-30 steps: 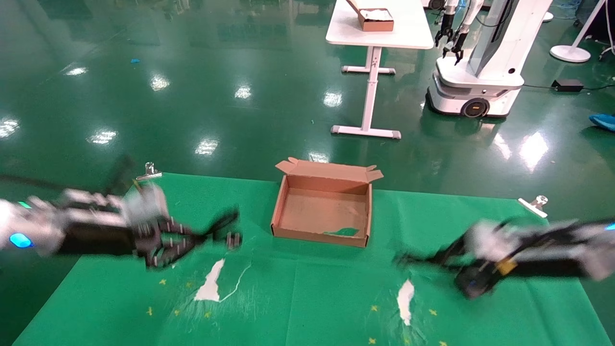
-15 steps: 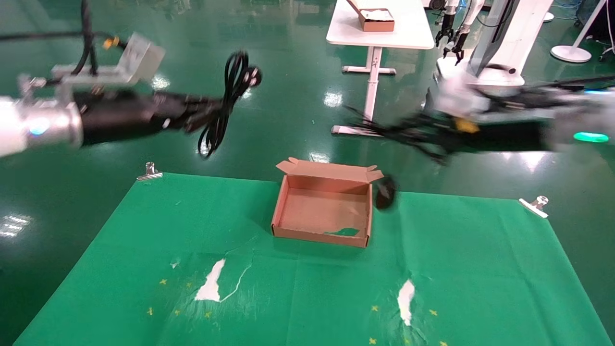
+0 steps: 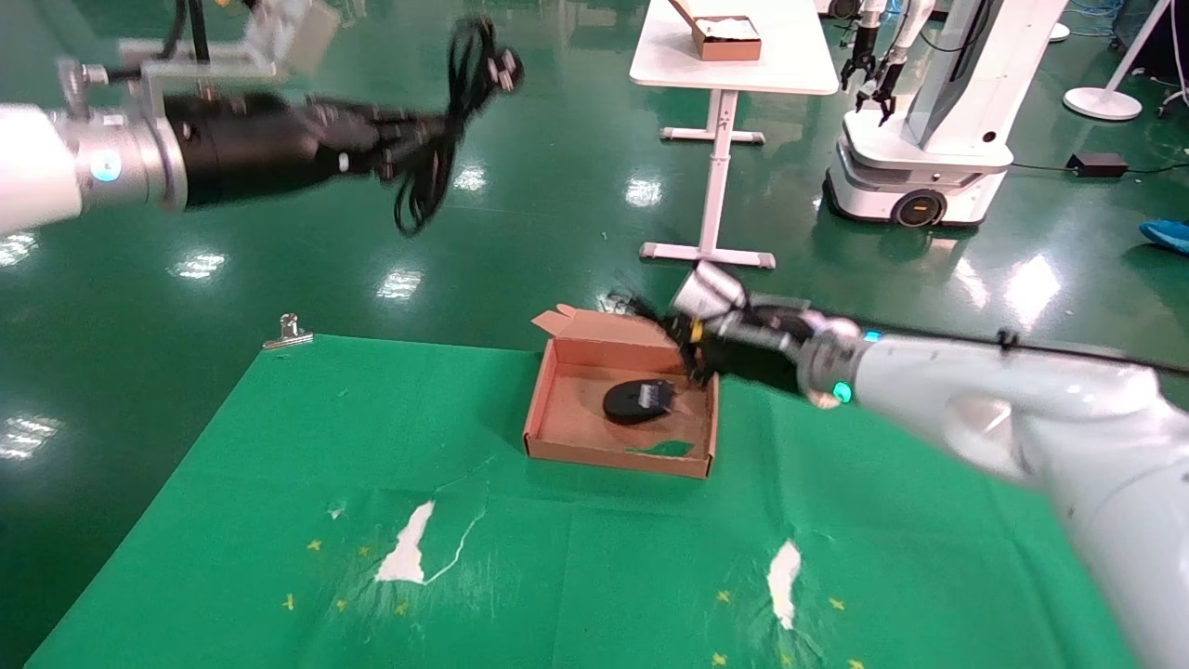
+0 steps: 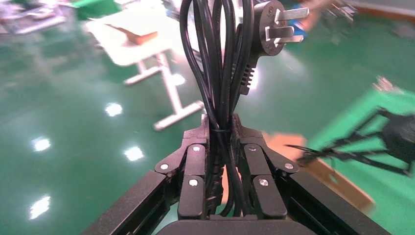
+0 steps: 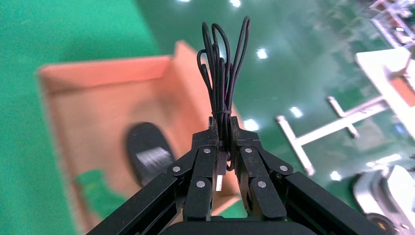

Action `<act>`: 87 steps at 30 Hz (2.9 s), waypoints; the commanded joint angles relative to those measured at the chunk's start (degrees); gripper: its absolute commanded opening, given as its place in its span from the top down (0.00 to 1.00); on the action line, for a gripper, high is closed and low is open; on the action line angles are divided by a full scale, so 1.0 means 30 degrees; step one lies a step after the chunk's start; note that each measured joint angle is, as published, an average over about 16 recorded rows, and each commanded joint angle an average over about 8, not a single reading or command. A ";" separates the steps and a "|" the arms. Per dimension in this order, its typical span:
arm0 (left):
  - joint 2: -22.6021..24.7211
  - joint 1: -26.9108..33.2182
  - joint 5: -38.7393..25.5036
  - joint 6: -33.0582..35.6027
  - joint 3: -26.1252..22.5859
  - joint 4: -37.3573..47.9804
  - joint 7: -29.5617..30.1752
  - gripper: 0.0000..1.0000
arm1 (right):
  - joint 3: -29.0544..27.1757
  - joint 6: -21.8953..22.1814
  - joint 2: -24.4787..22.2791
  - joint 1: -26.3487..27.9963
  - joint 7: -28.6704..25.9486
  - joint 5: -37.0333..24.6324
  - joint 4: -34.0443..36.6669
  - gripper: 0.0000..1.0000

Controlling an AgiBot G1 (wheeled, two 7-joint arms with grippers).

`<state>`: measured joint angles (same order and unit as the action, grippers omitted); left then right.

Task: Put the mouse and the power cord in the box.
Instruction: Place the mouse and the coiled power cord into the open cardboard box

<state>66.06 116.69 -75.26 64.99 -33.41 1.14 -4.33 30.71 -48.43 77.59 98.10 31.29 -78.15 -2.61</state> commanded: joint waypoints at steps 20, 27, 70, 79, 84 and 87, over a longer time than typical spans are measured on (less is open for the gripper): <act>0.1431 -0.1762 -0.2624 0.0421 -0.1812 -0.0685 -0.1283 1.00 | -0.0076 0.0485 -0.0874 0.0130 0.1002 0.0578 -0.0534 0.00; 0.3862 -0.3433 -0.3723 -0.4242 -0.2732 -0.2538 -0.2861 1.00 | -0.0675 0.0947 -0.2432 0.1701 0.2481 0.1313 -0.0614 0.00; 0.4302 -0.6042 -0.2250 -1.2801 -1.4246 -1.2379 0.4192 0.00 | -0.0705 -1.0582 -1.3459 0.3502 -0.3924 0.1298 -1.0422 0.00; 0.3176 -0.6959 -0.1173 -1.1397 -1.2819 -1.3376 0.4286 0.00 | -0.0847 -1.0191 -1.3520 0.2917 -0.4396 0.1568 -1.1286 0.00; 0.1940 -0.8003 -0.0049 -0.9725 -1.1117 -1.4430 0.4353 0.00 | -0.1167 -1.0243 -1.3572 0.1714 -0.5241 0.2387 -1.2382 0.00; 0.1207 -0.8621 0.0618 -0.8733 -1.0109 -1.5055 0.4394 0.00 | -0.1375 -1.0365 -1.3606 0.0939 -0.5731 0.2929 -1.3012 0.00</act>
<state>69.70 90.84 -73.41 38.77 -63.75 -44.01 8.85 26.59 -79.52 36.77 100.93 14.11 -69.37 -41.63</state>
